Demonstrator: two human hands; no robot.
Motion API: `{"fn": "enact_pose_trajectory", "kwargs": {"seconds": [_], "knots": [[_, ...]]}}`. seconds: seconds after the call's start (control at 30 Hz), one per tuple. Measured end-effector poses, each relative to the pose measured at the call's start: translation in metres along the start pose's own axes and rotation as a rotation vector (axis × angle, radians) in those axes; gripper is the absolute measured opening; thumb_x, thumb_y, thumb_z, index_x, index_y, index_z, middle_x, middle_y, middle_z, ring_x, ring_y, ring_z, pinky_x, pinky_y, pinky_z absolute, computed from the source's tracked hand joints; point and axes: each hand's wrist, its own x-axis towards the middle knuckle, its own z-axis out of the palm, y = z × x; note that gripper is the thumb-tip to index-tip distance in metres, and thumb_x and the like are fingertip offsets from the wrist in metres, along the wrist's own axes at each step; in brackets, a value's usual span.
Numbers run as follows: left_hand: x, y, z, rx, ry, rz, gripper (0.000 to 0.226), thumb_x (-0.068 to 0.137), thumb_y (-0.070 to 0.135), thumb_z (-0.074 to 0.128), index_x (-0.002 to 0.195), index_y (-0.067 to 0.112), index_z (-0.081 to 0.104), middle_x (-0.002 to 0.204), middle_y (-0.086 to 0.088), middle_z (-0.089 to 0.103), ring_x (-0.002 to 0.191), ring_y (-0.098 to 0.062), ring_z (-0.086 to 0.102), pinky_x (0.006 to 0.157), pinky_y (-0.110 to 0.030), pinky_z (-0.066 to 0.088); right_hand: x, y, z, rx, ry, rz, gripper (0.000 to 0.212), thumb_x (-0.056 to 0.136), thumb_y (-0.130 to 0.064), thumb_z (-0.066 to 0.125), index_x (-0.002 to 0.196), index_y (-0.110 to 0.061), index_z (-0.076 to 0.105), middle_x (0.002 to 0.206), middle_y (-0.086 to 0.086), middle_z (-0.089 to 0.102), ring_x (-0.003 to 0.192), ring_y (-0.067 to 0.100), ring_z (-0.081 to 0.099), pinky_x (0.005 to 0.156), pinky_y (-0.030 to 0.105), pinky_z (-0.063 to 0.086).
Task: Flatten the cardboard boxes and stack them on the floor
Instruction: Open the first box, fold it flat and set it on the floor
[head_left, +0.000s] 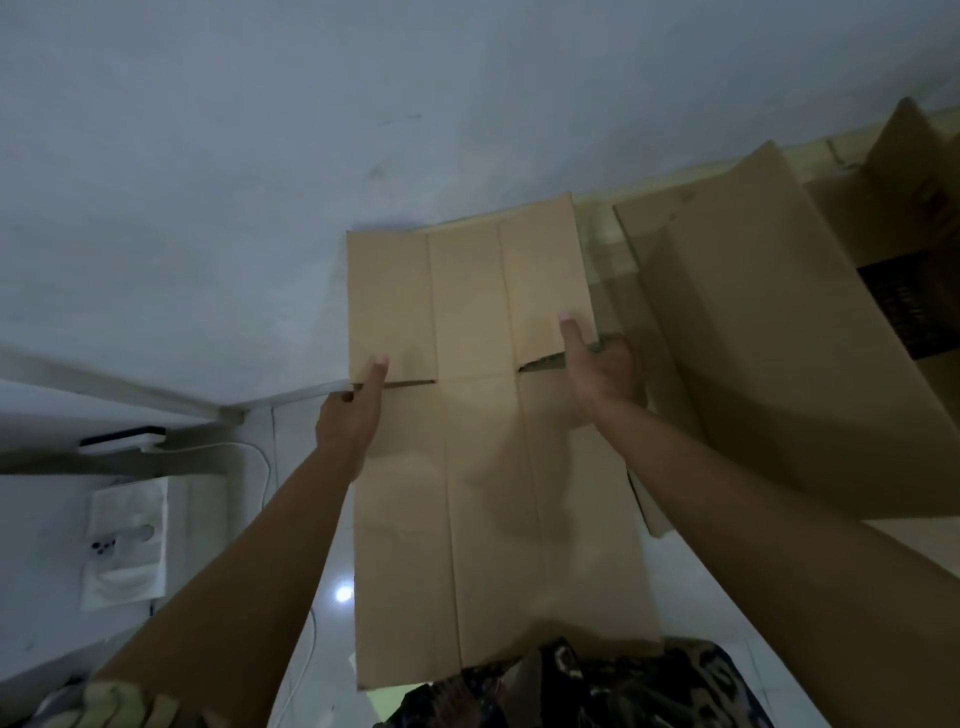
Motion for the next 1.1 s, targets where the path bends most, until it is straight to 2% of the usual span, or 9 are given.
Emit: {"fn": "enact_pose_trajectory", "kwargs": {"seconds": [0.07, 0.13, 0.23, 0.4, 0.53, 0.67, 0.8, 1.0, 1.1], "knots": [[0.007, 0.006, 0.005, 0.034, 0.016, -0.031, 0.092, 0.079, 0.077, 0.053, 0.135, 0.005, 0.053, 0.134, -0.012, 0.055, 0.113, -0.027, 0.052, 0.087, -0.031, 0.036, 0.007, -0.003, 0.004, -0.028, 0.005, 0.044, 0.109, 0.059, -0.094, 0.041, 0.134, -0.016, 0.053, 0.136, 0.009, 0.053, 0.122, 0.034, 0.052, 0.098, 0.053, 0.045], [0.010, 0.008, 0.009, 0.080, 0.053, -0.049, 0.088, 0.080, 0.075, 0.054, 0.128, 0.002, 0.057, 0.126, -0.013, 0.059, 0.099, -0.023, 0.051, 0.082, -0.031, 0.037, 0.012, -0.001, 0.006, -0.099, 0.014, 0.063, 0.102, 0.064, -0.086, 0.053, 0.137, -0.014, 0.048, 0.139, 0.011, 0.050, 0.125, 0.035, 0.049, 0.097, 0.052, 0.045], [0.014, 0.000, 0.007, 0.157, 0.084, -0.018, 0.085, 0.081, 0.077, 0.050, 0.119, 0.003, 0.065, 0.121, -0.017, 0.064, 0.106, -0.030, 0.060, 0.089, -0.036, 0.045, 0.017, 0.006, 0.009, -0.175, 0.035, 0.074, 0.089, 0.068, -0.071, 0.068, 0.132, -0.011, 0.048, 0.135, 0.013, 0.055, 0.124, 0.036, 0.052, 0.094, 0.047, 0.049], [0.006, -0.013, -0.001, 0.141, 0.101, 0.118, 0.065, 0.089, 0.067, 0.051, 0.115, 0.011, 0.069, 0.116, -0.011, 0.069, 0.107, -0.030, 0.063, 0.085, -0.030, 0.042, 0.029, 0.020, 0.007, -0.153, -0.091, 0.061, 0.099, 0.043, -0.093, 0.054, 0.104, -0.016, 0.071, 0.105, 0.006, 0.072, 0.095, 0.031, 0.069, 0.085, 0.043, 0.057], [-0.008, -0.012, -0.006, 0.100, 0.171, 0.182, 0.057, 0.092, 0.059, 0.053, 0.118, 0.010, 0.069, 0.118, -0.011, 0.070, 0.110, -0.030, 0.063, 0.088, -0.031, 0.043, 0.004, 0.015, -0.007, -0.125, -0.145, -0.048, 0.084, 0.060, -0.086, 0.051, 0.103, -0.017, 0.072, 0.106, 0.008, 0.071, 0.100, 0.033, 0.066, 0.089, 0.042, 0.054], [-0.021, -0.005, -0.016, 0.102, 0.225, 0.257, 0.052, 0.094, 0.053, 0.054, 0.121, 0.010, 0.068, 0.123, -0.011, 0.068, 0.116, -0.031, 0.060, 0.091, -0.030, 0.041, -0.017, 0.010, -0.012, -0.110, -0.076, -0.212, 0.064, 0.082, -0.071, 0.055, 0.101, -0.011, 0.070, 0.109, 0.015, 0.070, 0.104, 0.035, 0.063, 0.089, 0.041, 0.052], [-0.032, 0.003, -0.032, 0.093, 0.249, 0.326, 0.054, 0.093, 0.056, 0.054, 0.117, 0.010, 0.069, 0.118, -0.012, 0.070, 0.112, -0.031, 0.062, 0.092, -0.034, 0.045, -0.043, 0.003, -0.017, -0.072, 0.021, -0.321, 0.059, 0.084, -0.067, 0.055, 0.098, -0.012, 0.069, 0.102, 0.013, 0.072, 0.099, 0.034, 0.065, 0.084, 0.041, 0.054], [-0.061, 0.026, -0.059, 0.088, 0.249, 0.417, 0.053, 0.093, 0.056, 0.053, 0.116, 0.011, 0.069, 0.115, -0.012, 0.070, 0.107, -0.033, 0.063, 0.087, -0.034, 0.047, -0.082, -0.017, -0.044, -0.138, 0.090, -0.375, 0.050, 0.096, -0.054, 0.052, 0.117, -0.010, 0.060, 0.121, 0.020, 0.063, 0.115, 0.039, 0.055, 0.087, 0.038, 0.044], [-0.087, 0.052, -0.061, 0.080, 0.226, 0.488, 0.053, 0.093, 0.056, 0.052, 0.118, 0.012, 0.068, 0.117, -0.010, 0.069, 0.107, -0.032, 0.063, 0.086, -0.033, 0.045, -0.098, -0.023, -0.078, -0.139, 0.146, -0.399, 0.046, 0.097, -0.053, 0.049, 0.114, -0.011, 0.055, 0.119, 0.022, 0.061, 0.113, 0.041, 0.054, 0.083, 0.040, 0.041]]}}
